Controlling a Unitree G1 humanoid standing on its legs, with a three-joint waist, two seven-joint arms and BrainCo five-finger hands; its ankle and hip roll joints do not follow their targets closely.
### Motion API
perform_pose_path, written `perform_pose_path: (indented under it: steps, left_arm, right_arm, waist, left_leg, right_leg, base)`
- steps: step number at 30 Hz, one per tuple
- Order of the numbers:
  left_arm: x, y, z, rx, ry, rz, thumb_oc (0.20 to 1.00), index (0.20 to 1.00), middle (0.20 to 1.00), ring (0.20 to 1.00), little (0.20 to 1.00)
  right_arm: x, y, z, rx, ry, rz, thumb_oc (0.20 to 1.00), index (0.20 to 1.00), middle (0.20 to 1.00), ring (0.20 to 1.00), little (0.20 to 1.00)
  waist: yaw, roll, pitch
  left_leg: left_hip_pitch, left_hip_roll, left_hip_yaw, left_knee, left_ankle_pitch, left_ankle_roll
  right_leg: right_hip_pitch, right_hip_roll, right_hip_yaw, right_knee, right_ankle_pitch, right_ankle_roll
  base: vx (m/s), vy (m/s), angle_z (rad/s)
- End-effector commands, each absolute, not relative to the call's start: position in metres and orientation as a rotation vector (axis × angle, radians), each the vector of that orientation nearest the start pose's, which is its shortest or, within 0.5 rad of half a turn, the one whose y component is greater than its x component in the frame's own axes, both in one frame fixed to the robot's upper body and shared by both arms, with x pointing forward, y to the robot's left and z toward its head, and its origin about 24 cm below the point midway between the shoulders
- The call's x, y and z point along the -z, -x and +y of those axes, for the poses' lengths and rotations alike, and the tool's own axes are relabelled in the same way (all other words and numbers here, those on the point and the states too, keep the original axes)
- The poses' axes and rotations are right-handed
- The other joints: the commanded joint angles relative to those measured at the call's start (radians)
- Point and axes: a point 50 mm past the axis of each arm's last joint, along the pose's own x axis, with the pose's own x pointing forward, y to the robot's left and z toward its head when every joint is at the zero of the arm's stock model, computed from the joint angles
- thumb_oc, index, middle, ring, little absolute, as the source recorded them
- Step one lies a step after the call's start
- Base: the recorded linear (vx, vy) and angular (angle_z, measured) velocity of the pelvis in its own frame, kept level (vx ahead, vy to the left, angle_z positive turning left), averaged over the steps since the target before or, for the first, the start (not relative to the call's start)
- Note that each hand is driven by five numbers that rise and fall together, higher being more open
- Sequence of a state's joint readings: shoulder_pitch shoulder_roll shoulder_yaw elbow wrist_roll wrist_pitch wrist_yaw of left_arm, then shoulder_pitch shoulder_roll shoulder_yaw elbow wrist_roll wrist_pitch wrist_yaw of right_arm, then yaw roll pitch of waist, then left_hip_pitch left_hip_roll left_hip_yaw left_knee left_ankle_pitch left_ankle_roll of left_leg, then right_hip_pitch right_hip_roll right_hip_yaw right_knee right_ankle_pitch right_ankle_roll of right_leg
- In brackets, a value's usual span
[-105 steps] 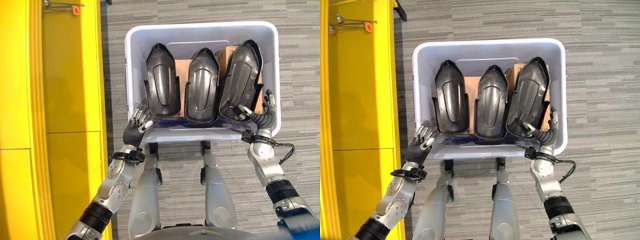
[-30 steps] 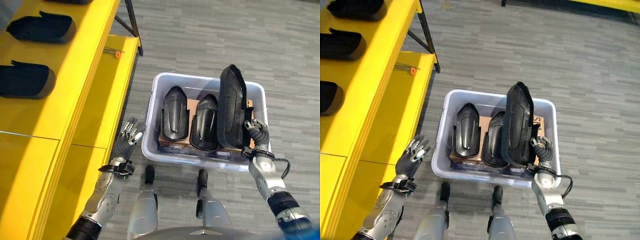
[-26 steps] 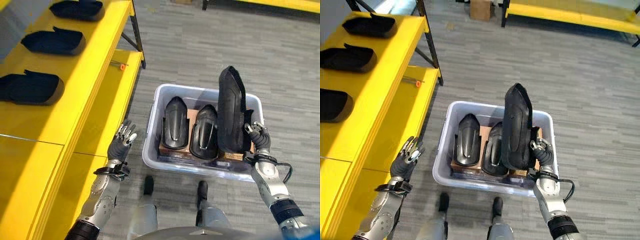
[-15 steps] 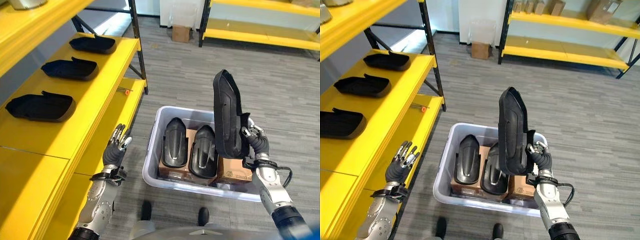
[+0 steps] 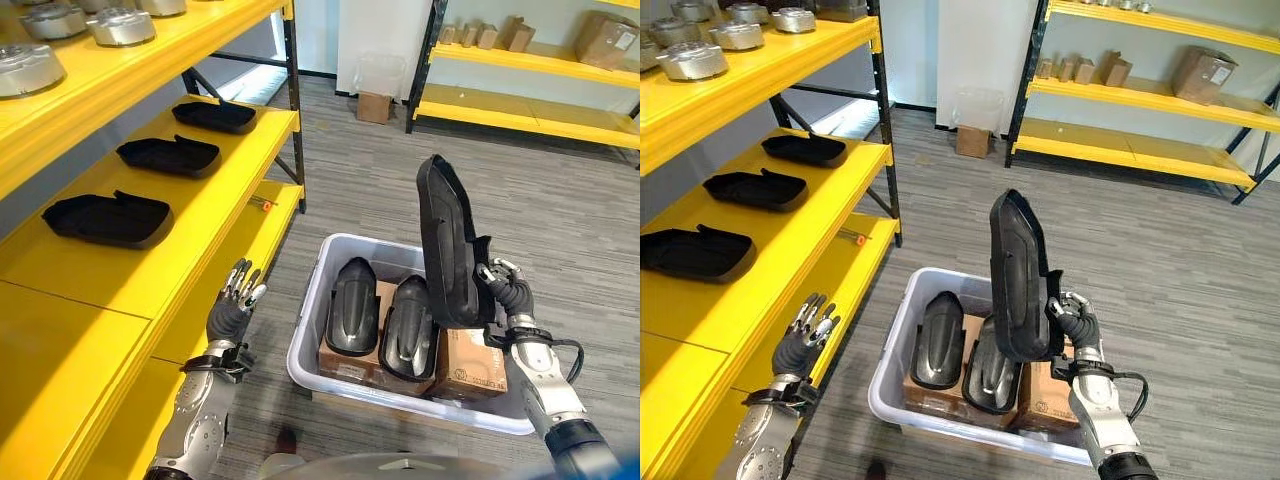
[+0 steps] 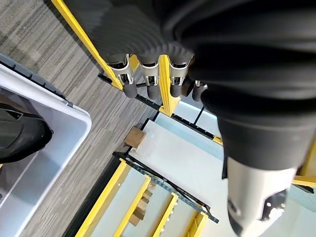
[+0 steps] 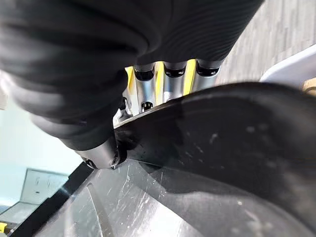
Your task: Move parts from the plastic box to the shelf.
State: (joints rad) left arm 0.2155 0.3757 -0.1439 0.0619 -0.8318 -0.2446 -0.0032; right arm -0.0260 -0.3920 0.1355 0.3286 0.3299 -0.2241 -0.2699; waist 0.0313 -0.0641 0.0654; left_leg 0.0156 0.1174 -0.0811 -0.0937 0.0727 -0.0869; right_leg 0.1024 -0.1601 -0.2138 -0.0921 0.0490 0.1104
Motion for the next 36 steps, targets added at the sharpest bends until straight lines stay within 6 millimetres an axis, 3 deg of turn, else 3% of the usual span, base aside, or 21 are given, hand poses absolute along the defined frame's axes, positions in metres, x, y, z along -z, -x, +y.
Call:
perform_pose_path:
  steps: [1, 6, 8, 9, 10, 12, 13, 14, 15, 16, 19, 21, 27, 36]
  left_arm:
    - [-0.019, -0.214, 0.220, -0.056, 0.413, -0.010, 1.000, 1.000, 1.000, 1.000, 1.000]
    - [-0.011, -0.204, 0.223, -0.089, 0.448, 0.019, 1.000, 1.000, 1.000, 1.000, 1.000]
    - [-0.009, -0.201, 0.222, -0.093, 0.463, 0.030, 1.000, 1.000, 1.000, 1.000, 1.000]
    - [-0.008, -0.203, 0.219, -0.083, 0.471, 0.034, 1.000, 1.000, 1.000, 1.000, 1.000]
    - [-0.009, -0.205, 0.216, -0.075, 0.477, 0.032, 1.000, 1.000, 1.000, 1.000, 1.000]
    - [-0.008, -0.208, 0.211, -0.061, 0.485, 0.039, 1.000, 1.000, 1.000, 1.000, 1.000]
    - [-0.008, -0.210, 0.209, -0.054, 0.486, 0.039, 1.000, 1.000, 1.000, 1.000, 1.000]
    - [-0.008, -0.213, 0.207, -0.048, 0.477, 0.037, 1.000, 1.000, 1.000, 1.000, 1.000]
    - [-0.008, -0.213, 0.207, -0.048, 0.477, 0.037, 1.000, 1.000, 1.000, 1.000, 1.000]
    - [-0.010, -0.215, 0.206, -0.047, 0.482, 0.027, 1.000, 1.000, 1.000, 1.000, 1.000]
    - [-0.012, -0.217, 0.205, -0.054, 0.497, 0.009, 1.000, 1.000, 1.000, 1.000, 1.000]
    - [-0.017, -0.219, 0.206, -0.055, 0.499, -0.014, 1.000, 1.000, 1.000, 1.000, 1.000]
    - [-0.019, -0.221, 0.208, -0.056, 0.478, -0.021, 1.000, 1.000, 1.000, 1.000, 1.000]
    - [-0.025, -0.220, 0.219, -0.094, 0.435, -0.048, 1.000, 1.000, 1.000, 1.000, 1.000]
  right_arm:
    - [-0.046, -0.266, -0.226, 0.226, 0.040, -0.114, 0.200, 0.200, 0.200, 0.200, 0.200]
    - [-0.058, -0.268, -0.221, 0.172, 0.063, -0.165, 0.200, 0.200, 0.200, 0.200, 0.200]
    - [-0.065, -0.271, -0.219, 0.165, 0.065, -0.201, 0.200, 0.200, 0.200, 0.200, 0.200]
    - [-0.071, -0.273, -0.220, 0.178, 0.071, -0.227, 0.200, 0.200, 0.200, 0.200, 0.200]
    - [-0.073, -0.274, -0.222, 0.190, 0.078, -0.238, 0.200, 0.200, 0.200, 0.200, 0.200]
    - [-0.076, -0.277, -0.225, 0.215, 0.089, -0.249, 0.200, 0.200, 0.200, 0.200, 0.200]
    - [-0.077, -0.279, -0.226, 0.233, 0.089, -0.252, 0.200, 0.200, 0.200, 0.200, 0.200]
    - [-0.081, -0.281, -0.228, 0.247, 0.117, -0.261, 0.200, 0.200, 0.200, 0.200, 0.200]
    - [-0.081, -0.281, -0.228, 0.247, 0.117, -0.261, 0.200, 0.200, 0.200, 0.200, 0.200]
    - [-0.081, -0.281, -0.229, 0.250, 0.125, -0.263, 0.200, 0.200, 0.200, 0.200, 0.200]
    - [-0.078, -0.281, -0.227, 0.251, 0.113, -0.253, 0.200, 0.200, 0.200, 0.200, 0.200]
    - [-0.074, -0.278, -0.228, 0.261, 0.116, -0.237, 0.200, 0.200, 0.200, 0.200, 0.200]
    - [-0.063, -0.272, -0.234, 0.307, 0.085, -0.193, 0.200, 0.200, 0.200, 0.200, 0.200]
    - [-0.054, -0.271, -0.229, 0.296, 0.069, -0.152, 0.200, 0.200, 0.200, 0.200, 0.200]
  waist:
    - [0.013, 0.039, -0.036]
    - [0.041, 0.055, -0.007]
    - [0.063, 0.075, 0.013]
    - [0.076, 0.098, 0.035]
    - [0.077, 0.107, 0.045]
    - [0.076, 0.117, 0.060]
    - [0.070, 0.120, 0.064]
    - [0.058, 0.115, 0.072]
    - [0.059, 0.115, 0.073]
    - [0.051, 0.112, 0.074]
    - [0.041, 0.099, 0.062]
    - [0.026, 0.097, 0.048]
    - [0.022, 0.094, 0.009]
    - [0.057, 0.045, -0.010]
  left_leg:
    - [-0.001, 0.088, 0.006, 0.074, -0.041, -0.006]
    - [-0.044, 0.139, -0.050, 0.133, -0.008, -0.032]
    - [-0.086, 0.164, -0.092, 0.115, 0.057, -0.054]
    - [-0.129, 0.175, -0.126, 0.082, 0.131, -0.076]
    - [-0.155, 0.174, -0.133, 0.073, 0.167, -0.084]
    - [-0.191, 0.165, -0.102, 0.059, 0.201, -0.080]
    - [-0.203, 0.170, -0.055, 0.061, 0.209, -0.075]
    - [-0.203, 0.186, 0.054, 0.093, 0.198, -0.065]
    - [-0.203, 0.186, 0.055, 0.094, 0.198, -0.065]
    - [-0.196, 0.195, 0.108, 0.132, 0.175, -0.053]
    - [-0.137, 0.208, 0.115, 0.246, 0.072, -0.053]
    - [-0.078, 0.204, 0.151, 0.238, 0.013, -0.048]
    - [-0.041, 0.157, 0.226, 0.125, -0.014, -0.036]
    - [-0.040, 0.042, 0.216, 0.047, -0.037, 0.014]
  right_leg:
    - [-0.065, -0.032, -0.008, 0.246, -0.133, 0.020]
    - [-0.059, 0.038, -0.037, 0.267, -0.185, -0.029]
    - [-0.064, 0.074, -0.059, 0.238, -0.188, -0.052]
    - [-0.077, 0.092, -0.097, 0.217, -0.185, -0.064]
    - [-0.085, 0.092, -0.116, 0.208, -0.183, -0.067]
    - [-0.095, 0.079, -0.152, 0.193, -0.177, -0.071]
    - [-0.098, 0.071, -0.168, 0.184, -0.170, -0.075]
    - [-0.102, 0.051, -0.194, 0.179, -0.162, -0.076]
    - [-0.102, 0.051, -0.193, 0.179, -0.162, -0.076]
    - [-0.108, 0.037, -0.217, 0.181, -0.154, -0.078]
    - [-0.108, 0.004, -0.246, 0.203, -0.164, -0.080]
    - [-0.098, -0.021, -0.291, 0.231, -0.173, -0.078]
    - [-0.043, -0.097, -0.368, 0.249, -0.135, -0.032]
    - [-0.015, -0.192, -0.412, 0.211, -0.031, 0.050]
  base:
    - [-0.03, -0.159, 0.22]
    - [-0.09, -0.216, 0.25]
    - [-0.23, -0.240, 0.25]
    - [-0.26, -0.112, 0.57]
    - [-0.26, -0.067, 0.85]
    - [-0.16, 0.011, 0.88]
    - [-0.21, 0.020, 0.92]
    - [-0.16, 0.021, 0.97]
    - [-0.17, 0.002, 0.96]
    - [-0.10, -0.013, 0.94]
    - [-0.01, -0.015, 0.55]
    - [0.04, 0.111, 0.81]
    - [0.11, 0.185, 0.96]
    - [0.07, 0.160, 0.13]
